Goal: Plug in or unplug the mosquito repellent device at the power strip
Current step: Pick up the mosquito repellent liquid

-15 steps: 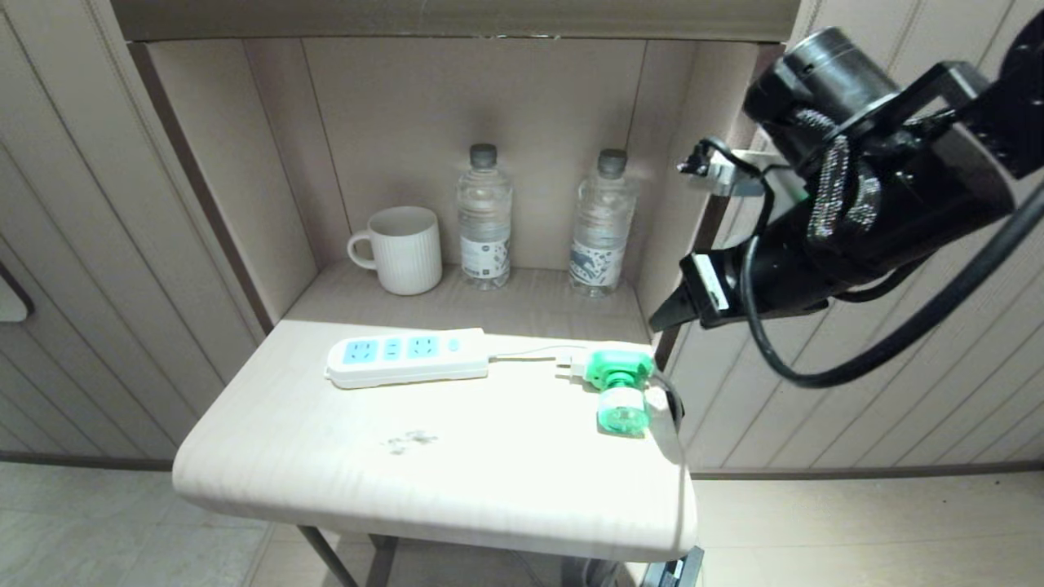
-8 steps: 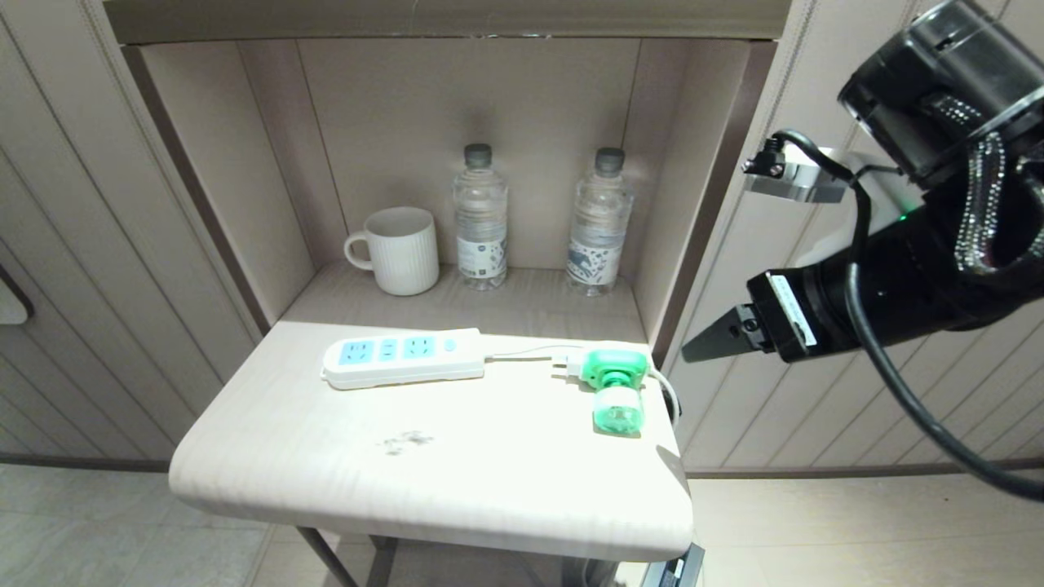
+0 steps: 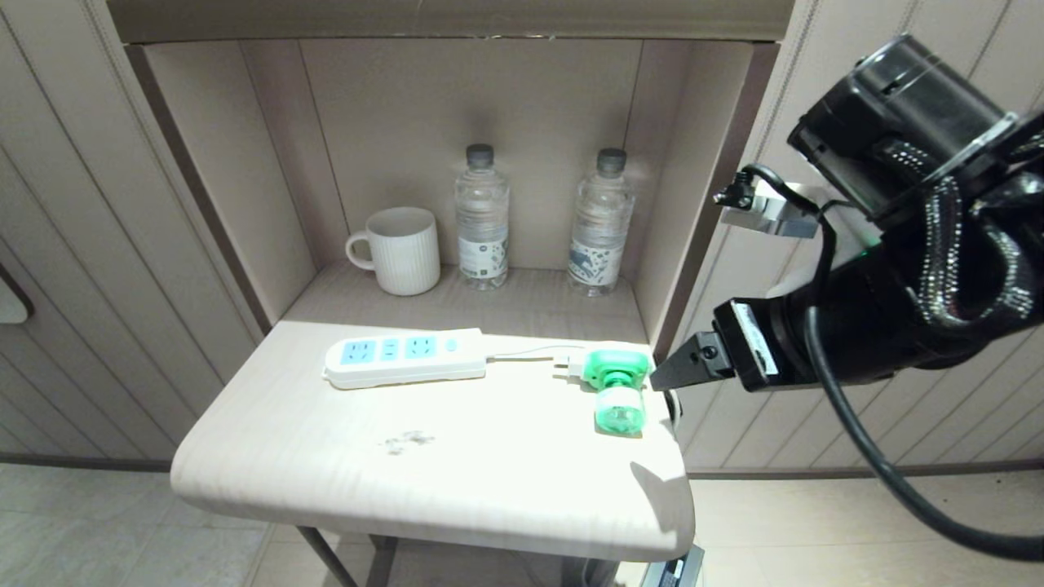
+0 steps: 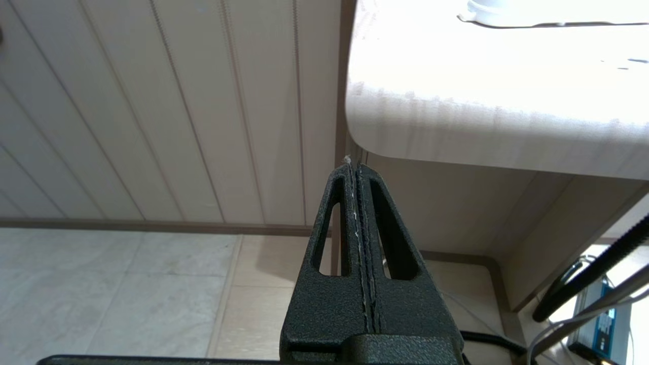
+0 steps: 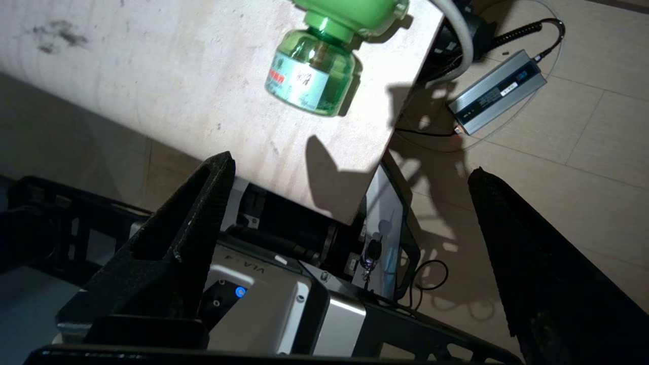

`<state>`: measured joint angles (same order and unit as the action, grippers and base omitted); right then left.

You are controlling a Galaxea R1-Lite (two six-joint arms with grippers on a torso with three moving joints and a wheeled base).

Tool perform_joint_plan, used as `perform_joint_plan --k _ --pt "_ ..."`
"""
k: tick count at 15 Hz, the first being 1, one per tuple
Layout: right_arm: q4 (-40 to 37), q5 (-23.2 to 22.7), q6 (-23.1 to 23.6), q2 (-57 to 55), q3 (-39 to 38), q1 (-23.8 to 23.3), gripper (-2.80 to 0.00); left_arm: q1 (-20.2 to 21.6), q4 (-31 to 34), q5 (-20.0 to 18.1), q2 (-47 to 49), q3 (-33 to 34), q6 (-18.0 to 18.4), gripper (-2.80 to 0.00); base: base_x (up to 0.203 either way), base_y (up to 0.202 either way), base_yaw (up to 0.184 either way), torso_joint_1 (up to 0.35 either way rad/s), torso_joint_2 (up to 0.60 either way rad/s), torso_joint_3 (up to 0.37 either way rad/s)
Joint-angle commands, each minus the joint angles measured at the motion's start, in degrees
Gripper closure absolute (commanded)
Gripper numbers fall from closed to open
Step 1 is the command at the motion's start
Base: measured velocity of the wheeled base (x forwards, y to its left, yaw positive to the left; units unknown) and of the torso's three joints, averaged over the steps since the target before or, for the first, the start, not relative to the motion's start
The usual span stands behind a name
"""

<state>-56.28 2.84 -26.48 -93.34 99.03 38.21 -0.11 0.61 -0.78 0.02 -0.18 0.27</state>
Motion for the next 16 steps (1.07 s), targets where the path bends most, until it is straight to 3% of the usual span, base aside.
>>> perform_joint_plan --k 1,16 --pt "-0.37 0.07 -0.55 -4.01 1.78 0.37 -2.80 0.02 0.00 -0.01 0.06 0.01 0.00 0.00 0.000 0.000 0.000 0.000 0.00 0.000" --pt "-0.14 0.15 -1.29 -14.35 5.28 2.31 -2.80 0.02 0.00 -0.01 0.06 0.01 0.00 0.00 0.000 0.000 0.000 0.000 0.00 0.000"
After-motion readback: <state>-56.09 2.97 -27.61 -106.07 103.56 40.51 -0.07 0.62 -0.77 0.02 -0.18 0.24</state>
